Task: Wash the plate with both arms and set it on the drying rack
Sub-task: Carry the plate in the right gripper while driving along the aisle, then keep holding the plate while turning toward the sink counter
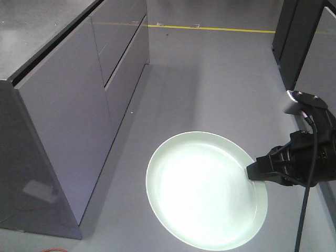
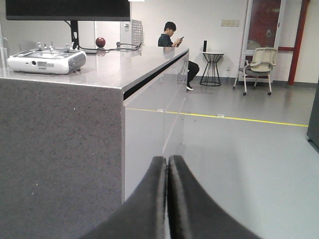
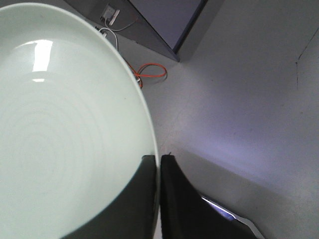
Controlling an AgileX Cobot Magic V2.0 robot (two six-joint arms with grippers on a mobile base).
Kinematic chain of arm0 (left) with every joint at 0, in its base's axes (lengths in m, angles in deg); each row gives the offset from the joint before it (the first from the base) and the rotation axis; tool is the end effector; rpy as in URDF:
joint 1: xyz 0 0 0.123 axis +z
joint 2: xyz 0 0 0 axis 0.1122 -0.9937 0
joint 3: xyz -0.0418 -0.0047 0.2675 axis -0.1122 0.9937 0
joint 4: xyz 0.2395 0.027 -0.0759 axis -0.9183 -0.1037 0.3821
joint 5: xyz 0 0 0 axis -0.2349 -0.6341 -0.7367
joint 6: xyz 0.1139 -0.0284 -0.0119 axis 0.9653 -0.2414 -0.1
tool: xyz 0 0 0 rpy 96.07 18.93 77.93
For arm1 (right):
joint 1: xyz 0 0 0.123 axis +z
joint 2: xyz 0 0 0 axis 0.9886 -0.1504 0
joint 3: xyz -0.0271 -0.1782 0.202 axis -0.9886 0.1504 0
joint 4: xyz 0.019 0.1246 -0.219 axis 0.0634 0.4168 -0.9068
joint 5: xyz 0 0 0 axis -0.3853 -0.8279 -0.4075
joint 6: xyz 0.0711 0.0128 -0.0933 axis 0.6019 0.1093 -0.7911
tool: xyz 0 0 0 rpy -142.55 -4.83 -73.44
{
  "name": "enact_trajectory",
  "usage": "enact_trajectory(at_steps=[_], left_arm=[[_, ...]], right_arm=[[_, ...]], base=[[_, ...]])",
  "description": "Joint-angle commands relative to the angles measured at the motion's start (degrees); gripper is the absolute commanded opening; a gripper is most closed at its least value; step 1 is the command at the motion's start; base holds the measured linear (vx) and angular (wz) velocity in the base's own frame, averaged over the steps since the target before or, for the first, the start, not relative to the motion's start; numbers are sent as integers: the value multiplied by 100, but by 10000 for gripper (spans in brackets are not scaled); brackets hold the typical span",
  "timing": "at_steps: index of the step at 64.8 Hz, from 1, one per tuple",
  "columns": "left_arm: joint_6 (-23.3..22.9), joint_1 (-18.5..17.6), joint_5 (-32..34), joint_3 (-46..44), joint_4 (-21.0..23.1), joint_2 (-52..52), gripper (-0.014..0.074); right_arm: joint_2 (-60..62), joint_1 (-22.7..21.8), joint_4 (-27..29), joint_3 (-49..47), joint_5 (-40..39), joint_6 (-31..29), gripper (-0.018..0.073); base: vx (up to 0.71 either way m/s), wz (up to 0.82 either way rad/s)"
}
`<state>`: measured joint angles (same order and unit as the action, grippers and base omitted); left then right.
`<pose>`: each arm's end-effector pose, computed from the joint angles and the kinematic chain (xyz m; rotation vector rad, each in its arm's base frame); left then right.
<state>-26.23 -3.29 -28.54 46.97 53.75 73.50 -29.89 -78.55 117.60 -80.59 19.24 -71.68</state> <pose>0.0989 0.0053 0.2012 -0.0947 1.5429 -0.0111 0.2361 0.0777 0.2605 -0.3512 2.5283 0.7707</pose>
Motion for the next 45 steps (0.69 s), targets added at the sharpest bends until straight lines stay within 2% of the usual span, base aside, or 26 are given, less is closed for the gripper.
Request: enact_trajectory(at_steps=[1,45], left_arm=[[-47,-14,405,-150,13,86,-6],[-47,-14,405,-150,13,86,-6]], right_arm=[[137,-15,286,-147,-76,-58,-8],[137,-15,286,-147,-76,-58,-8]], base=[[21,-1],[23,-4]])
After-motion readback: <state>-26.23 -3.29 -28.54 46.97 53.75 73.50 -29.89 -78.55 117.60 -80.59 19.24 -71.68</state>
